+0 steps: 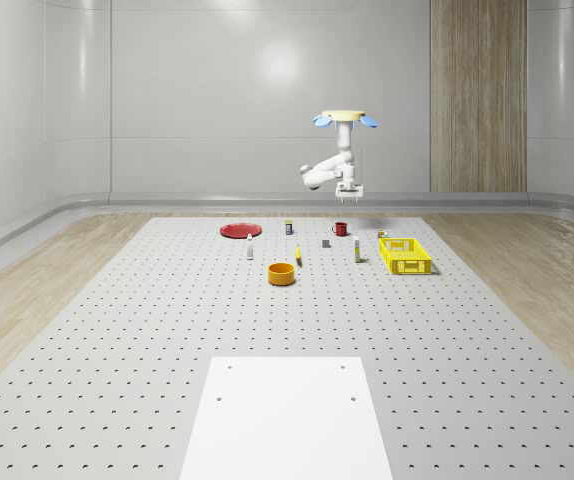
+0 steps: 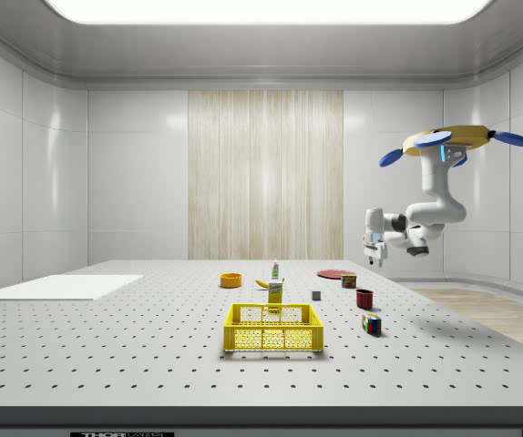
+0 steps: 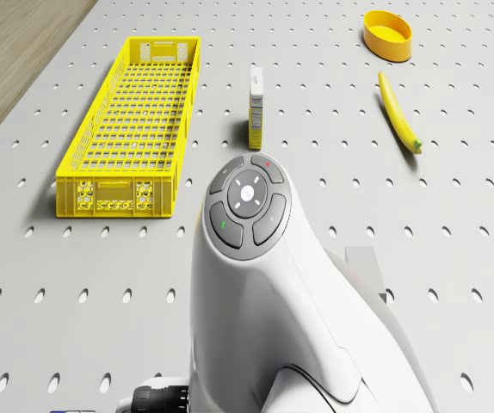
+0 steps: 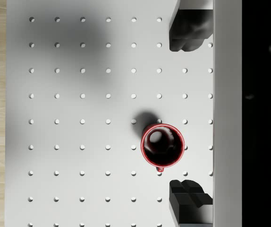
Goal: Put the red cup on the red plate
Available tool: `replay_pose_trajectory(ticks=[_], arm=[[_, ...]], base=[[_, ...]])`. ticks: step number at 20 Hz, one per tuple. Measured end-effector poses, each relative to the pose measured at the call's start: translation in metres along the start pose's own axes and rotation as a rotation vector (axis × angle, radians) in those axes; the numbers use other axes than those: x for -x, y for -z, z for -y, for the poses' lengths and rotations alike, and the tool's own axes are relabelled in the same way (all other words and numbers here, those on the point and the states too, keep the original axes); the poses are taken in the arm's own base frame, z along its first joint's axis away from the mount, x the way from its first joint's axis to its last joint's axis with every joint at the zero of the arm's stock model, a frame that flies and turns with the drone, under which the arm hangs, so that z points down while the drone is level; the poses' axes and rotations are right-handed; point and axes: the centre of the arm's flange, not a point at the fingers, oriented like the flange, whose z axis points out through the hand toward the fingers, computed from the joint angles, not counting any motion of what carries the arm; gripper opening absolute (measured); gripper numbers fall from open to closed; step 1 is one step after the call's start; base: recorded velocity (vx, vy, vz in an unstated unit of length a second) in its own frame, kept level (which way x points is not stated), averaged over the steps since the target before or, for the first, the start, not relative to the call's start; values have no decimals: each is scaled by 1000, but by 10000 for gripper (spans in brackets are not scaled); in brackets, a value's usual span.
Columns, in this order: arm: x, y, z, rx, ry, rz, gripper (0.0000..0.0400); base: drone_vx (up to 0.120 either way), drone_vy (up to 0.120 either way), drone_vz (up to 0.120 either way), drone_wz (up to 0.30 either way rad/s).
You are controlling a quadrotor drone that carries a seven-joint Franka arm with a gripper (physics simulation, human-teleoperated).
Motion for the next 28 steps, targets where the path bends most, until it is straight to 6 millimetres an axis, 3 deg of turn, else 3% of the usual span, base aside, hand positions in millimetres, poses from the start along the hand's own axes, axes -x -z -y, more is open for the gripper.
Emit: replay_pose_trajectory(ticks=[4, 18, 21, 28], arm=[[0, 0, 0, 1, 0, -2, 400], [0, 0, 0, 3, 0, -3, 400], [0, 0, 0, 3, 0, -3, 400], [0, -8, 0, 3, 0, -3, 400]], base=[[100, 0, -120, 0], [17, 0, -120, 0], [0, -93, -120, 0], [0, -6, -11, 0]])
